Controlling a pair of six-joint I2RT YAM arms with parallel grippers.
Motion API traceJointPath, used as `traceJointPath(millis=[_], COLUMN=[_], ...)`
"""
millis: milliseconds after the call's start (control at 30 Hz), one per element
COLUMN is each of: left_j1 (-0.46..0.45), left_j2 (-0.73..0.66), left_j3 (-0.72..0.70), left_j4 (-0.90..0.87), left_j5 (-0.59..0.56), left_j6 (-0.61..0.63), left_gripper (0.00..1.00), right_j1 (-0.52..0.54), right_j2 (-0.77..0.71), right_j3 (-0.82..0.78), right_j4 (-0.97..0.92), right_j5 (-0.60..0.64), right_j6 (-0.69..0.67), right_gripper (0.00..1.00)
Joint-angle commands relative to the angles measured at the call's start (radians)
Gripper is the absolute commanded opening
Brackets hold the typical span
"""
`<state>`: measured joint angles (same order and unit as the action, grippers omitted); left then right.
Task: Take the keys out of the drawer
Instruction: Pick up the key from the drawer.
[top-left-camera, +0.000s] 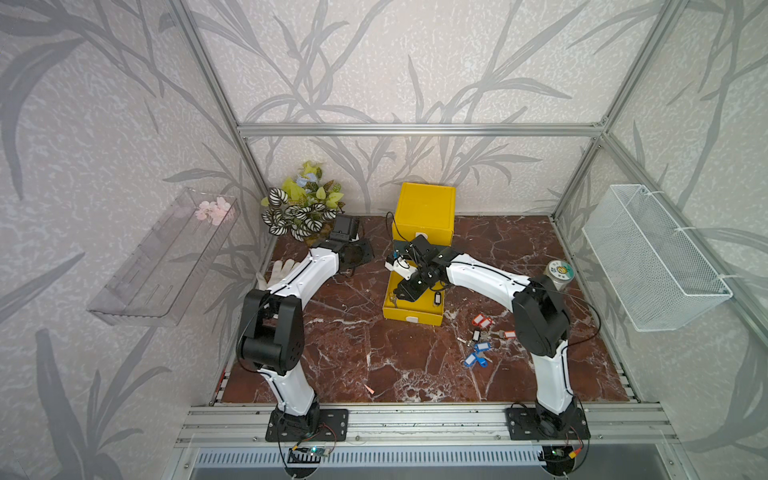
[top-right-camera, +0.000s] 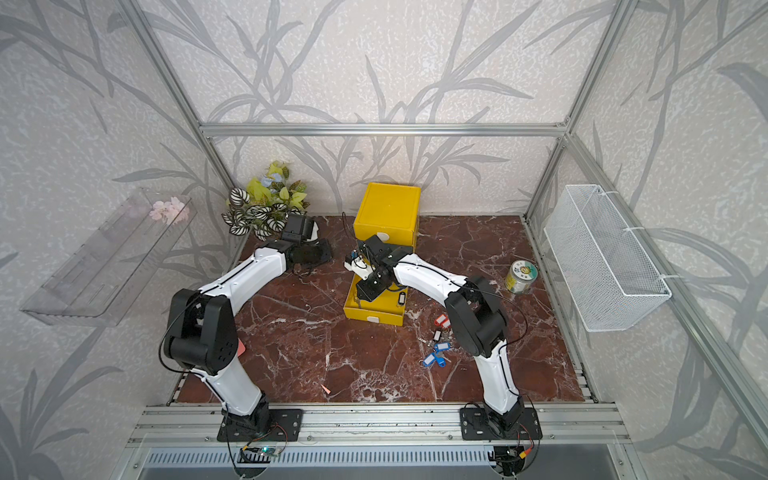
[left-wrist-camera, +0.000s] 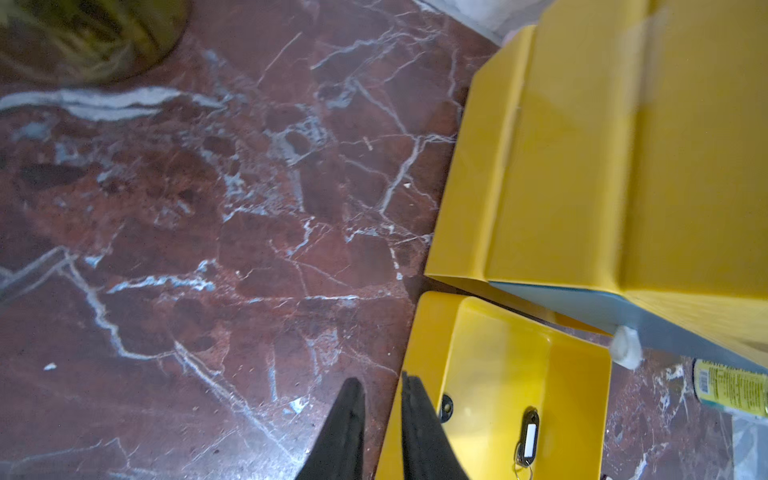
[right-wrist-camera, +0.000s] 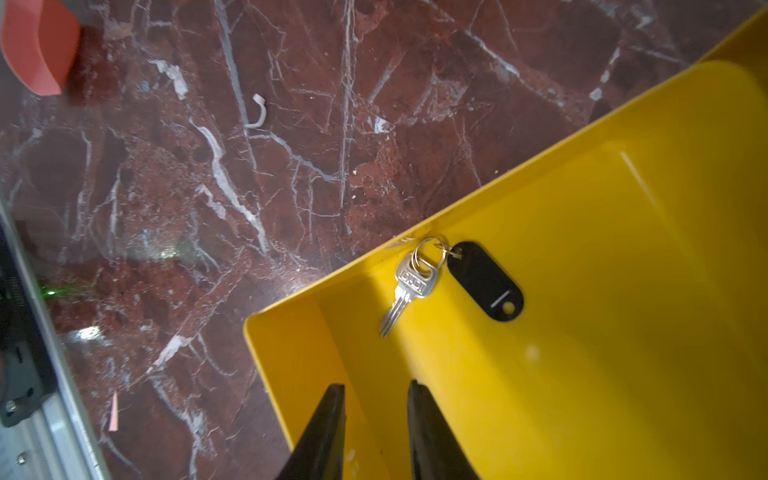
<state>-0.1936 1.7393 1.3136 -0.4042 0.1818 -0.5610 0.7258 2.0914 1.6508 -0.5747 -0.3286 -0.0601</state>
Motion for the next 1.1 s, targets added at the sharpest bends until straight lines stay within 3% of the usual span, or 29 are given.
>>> traceJointPath(millis=[0, 400, 667, 1067], left_j1=[0.061, 0.101, 0.098, 0.097], left_j2=[-0.046, -0.144, -0.161, -0.155], left_j3=[-0.056, -0.177, -0.182, -0.186], left_j4=[0.021, 0.095, 0.083, 0.085], left_j5=[0.019, 0.082, 0.089, 0.096], left_j6=[-0.057, 0.002, 0.011, 0.011], left_gripper=[0.21, 0.23, 0.23, 0.23], right_j1=[0.004, -0.017, -0.061, -0.061], right_j2=[0.04, 0.182, 0.217, 0.248], right_j3=[0.022, 0.049, 0.091, 0.146], right_j4=[0.118, 0.285, 0.259, 0.189], right_j5=[0.038, 0.081, -0.016, -0.151], right_j6=[-0.028, -0.194, -0.28, -0.291], right_gripper=[0.3, 0.32, 0.32, 0.32])
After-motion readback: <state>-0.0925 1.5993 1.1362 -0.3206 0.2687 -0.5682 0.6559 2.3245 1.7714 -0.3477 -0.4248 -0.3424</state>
